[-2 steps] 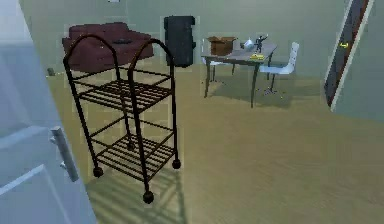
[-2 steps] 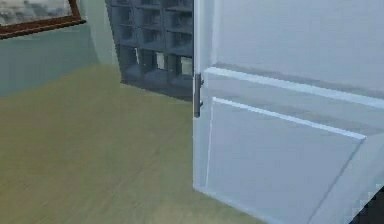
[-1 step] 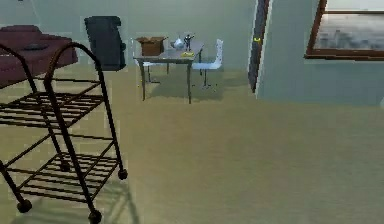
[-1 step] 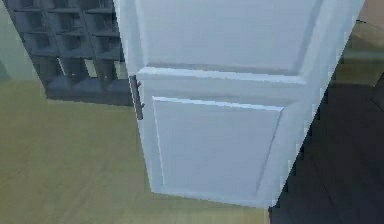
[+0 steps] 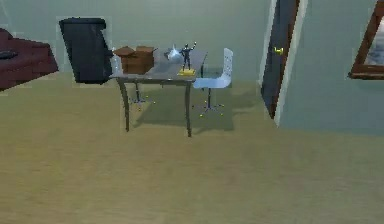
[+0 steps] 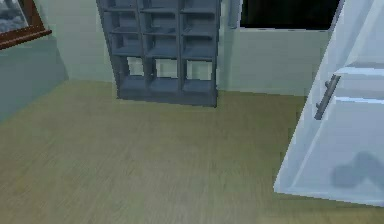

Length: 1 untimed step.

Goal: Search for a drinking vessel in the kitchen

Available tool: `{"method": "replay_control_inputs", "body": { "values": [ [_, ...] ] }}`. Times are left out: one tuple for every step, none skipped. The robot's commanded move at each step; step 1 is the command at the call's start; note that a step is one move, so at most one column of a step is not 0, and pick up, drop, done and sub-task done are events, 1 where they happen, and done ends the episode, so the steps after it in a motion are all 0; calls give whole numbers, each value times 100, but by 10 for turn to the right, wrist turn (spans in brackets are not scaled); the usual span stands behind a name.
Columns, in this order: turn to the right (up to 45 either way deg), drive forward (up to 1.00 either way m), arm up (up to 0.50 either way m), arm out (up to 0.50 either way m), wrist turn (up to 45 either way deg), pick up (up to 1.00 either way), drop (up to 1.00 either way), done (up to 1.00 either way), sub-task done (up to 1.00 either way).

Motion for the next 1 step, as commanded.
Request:
{"method": "replay_control_inputs", "body": {
  "values": [
    [150,0,0,0,0,0,0,0,0]
  ]
}}
